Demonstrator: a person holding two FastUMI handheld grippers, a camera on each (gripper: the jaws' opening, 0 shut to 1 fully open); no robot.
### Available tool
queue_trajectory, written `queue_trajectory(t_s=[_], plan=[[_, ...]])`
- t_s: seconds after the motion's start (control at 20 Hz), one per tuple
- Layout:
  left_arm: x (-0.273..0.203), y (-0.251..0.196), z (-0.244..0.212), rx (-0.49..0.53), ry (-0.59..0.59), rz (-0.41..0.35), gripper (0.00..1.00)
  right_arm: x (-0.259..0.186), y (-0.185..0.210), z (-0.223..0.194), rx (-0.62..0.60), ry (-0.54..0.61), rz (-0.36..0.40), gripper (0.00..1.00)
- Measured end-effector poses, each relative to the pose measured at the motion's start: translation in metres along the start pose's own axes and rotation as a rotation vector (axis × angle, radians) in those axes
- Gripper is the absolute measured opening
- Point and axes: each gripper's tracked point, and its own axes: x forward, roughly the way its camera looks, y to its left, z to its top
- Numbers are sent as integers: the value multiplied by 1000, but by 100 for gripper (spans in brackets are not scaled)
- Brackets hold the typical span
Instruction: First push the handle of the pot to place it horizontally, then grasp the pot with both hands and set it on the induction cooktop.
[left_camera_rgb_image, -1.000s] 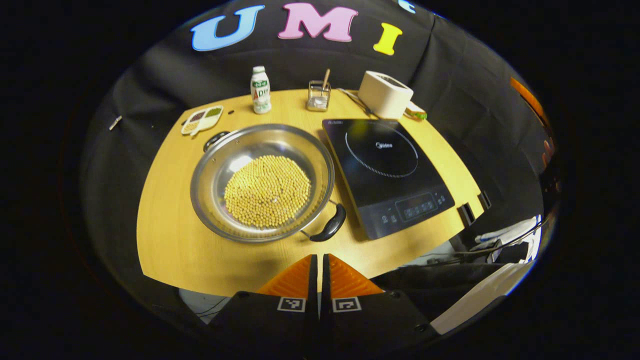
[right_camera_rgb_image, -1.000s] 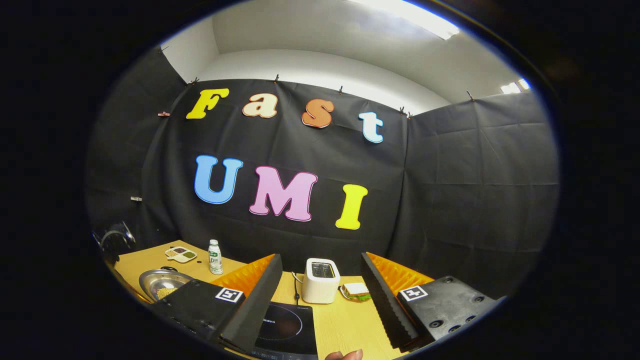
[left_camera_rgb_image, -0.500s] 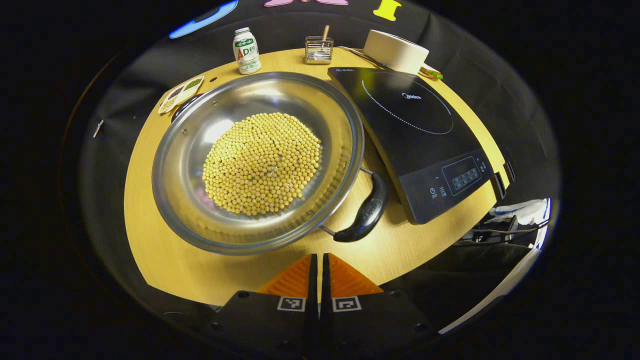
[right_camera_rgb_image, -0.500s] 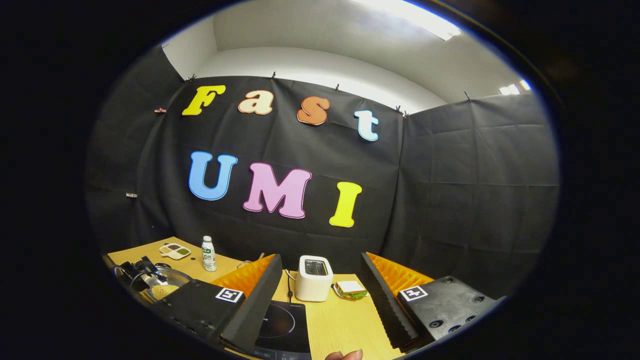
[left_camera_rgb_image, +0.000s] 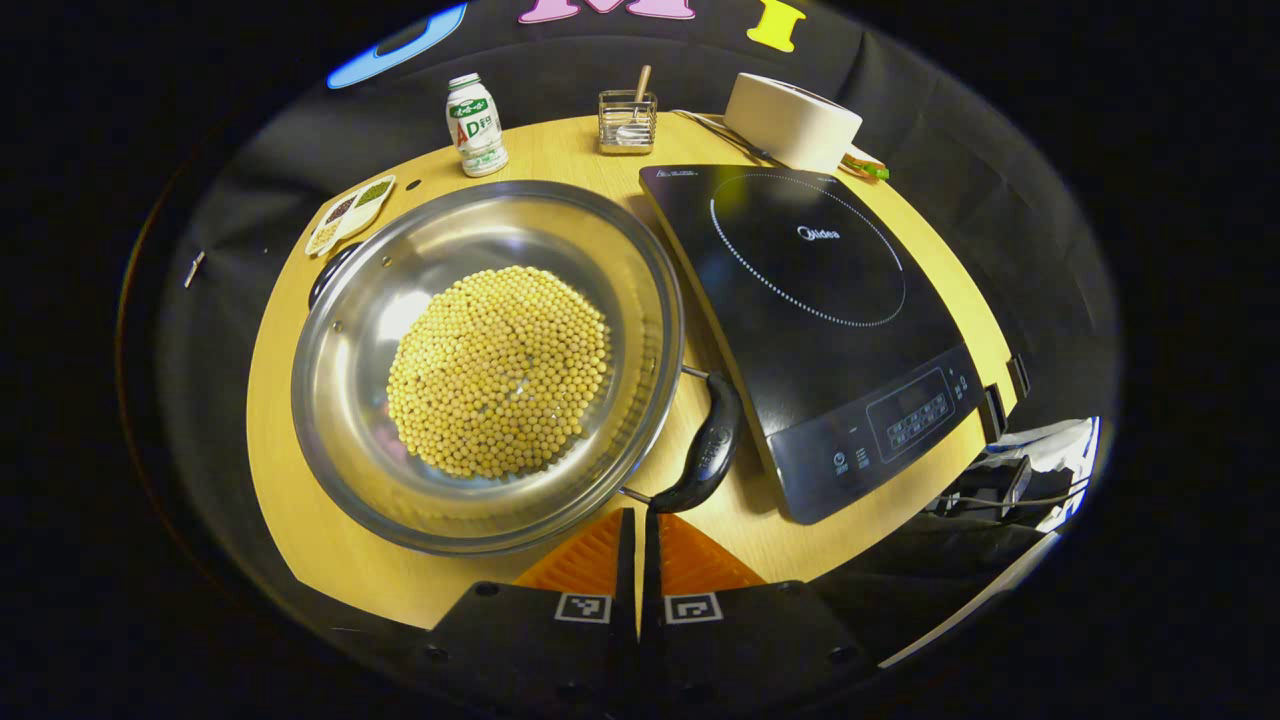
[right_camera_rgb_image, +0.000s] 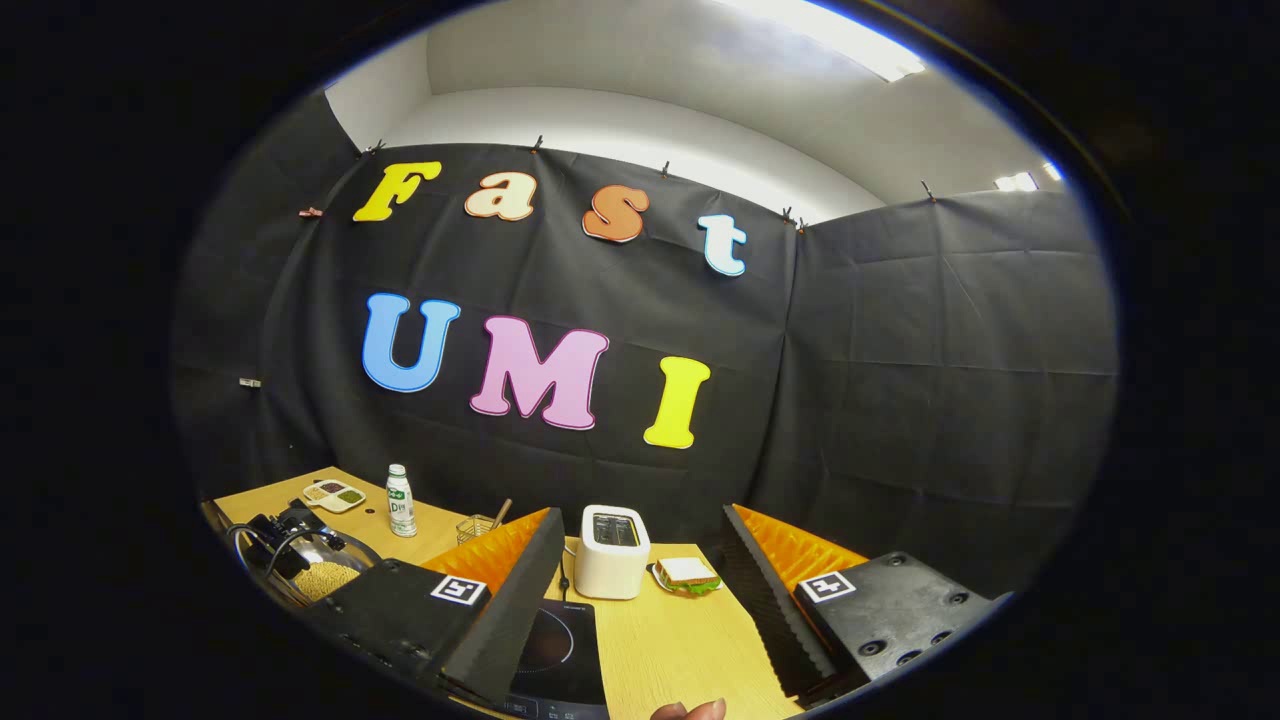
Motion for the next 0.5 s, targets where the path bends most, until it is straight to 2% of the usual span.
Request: queue_trajectory(t_s=[0.5], plan=[[23,-14,64,-70,-62,12,5,6,-10,-8,-12,18,-24,97]])
